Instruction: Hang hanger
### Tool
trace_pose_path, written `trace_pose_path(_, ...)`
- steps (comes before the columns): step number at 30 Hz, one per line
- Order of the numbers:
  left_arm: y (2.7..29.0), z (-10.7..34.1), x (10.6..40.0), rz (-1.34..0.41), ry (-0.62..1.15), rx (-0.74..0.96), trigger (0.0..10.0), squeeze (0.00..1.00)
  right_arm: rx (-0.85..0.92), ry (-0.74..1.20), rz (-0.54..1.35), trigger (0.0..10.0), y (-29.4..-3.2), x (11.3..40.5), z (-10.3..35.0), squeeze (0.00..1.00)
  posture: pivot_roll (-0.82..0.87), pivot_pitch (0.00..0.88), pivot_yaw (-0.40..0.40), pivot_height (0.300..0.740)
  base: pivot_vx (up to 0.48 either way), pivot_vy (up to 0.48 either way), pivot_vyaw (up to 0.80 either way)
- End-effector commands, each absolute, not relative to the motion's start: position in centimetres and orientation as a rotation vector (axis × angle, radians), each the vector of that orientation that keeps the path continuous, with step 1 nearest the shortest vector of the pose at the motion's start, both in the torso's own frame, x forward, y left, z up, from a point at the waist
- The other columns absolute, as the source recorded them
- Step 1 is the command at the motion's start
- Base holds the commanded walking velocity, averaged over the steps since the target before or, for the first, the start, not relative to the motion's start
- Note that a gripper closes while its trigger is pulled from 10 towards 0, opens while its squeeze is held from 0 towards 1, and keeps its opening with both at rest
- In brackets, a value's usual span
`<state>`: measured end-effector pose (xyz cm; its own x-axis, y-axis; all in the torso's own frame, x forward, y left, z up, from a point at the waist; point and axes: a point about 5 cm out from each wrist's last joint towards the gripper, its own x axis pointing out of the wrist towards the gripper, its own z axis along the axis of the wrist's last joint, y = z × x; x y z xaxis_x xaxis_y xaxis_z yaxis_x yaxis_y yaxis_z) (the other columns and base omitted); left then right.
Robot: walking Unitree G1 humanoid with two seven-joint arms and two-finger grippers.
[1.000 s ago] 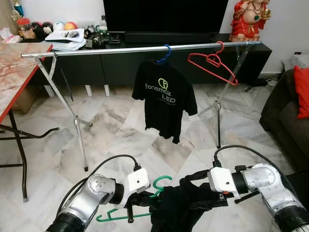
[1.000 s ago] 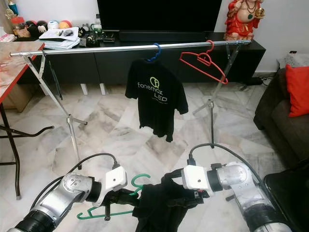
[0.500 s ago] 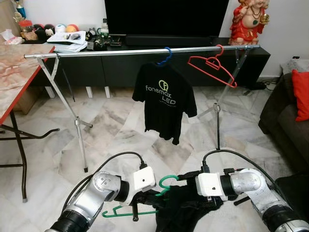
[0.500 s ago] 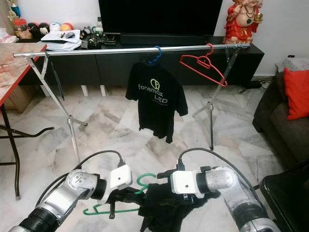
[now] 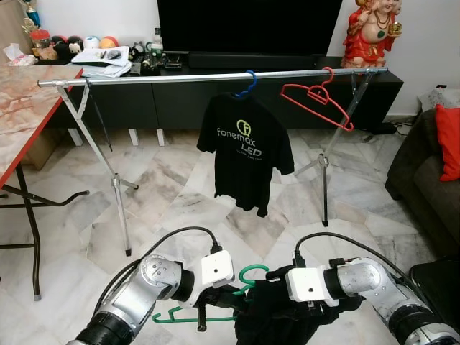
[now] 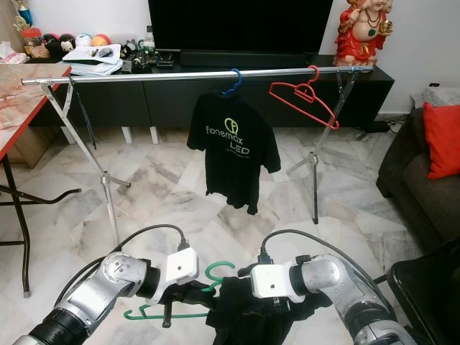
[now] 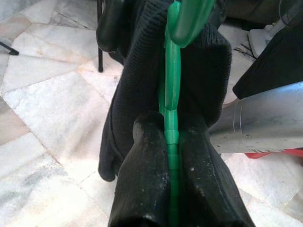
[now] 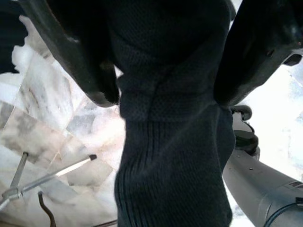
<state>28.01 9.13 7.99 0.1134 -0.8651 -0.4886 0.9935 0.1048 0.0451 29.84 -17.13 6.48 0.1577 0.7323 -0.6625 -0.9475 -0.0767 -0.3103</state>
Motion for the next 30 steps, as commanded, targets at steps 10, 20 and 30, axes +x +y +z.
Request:
trace_pose_path(10, 8.54, 9.24, 28.33, -1.435, 0.324, 0.448, 10.0, 0.00, -0.746, 0.303, 1.397, 0.0, -16.56, 30.50, 7.02, 0.00, 0.00, 0.067, -0.045, 0.740, 0.000, 0.000, 0.00)
trace_pose_path(20, 8.44, 9.23, 28.38, -1.435, 0.322, 0.448, 10.0, 0.00, -0.677, 0.318, 1.404, 0.0, -16.53, 30.59, 7.13, 0.00, 0.01, 0.073, -0.045, 0.740, 0.000, 0.000, 0.00)
trace_pose_path(30, 8.32, 9.29, 28.49, -1.426, 0.302, 0.457, 10.0, 0.00, -0.604, 0.331, 1.398, 0.0, -16.49, 30.56, 7.01, 0.00, 0.01, 0.073, -0.042, 0.740, 0.000, 0.000, 0.00)
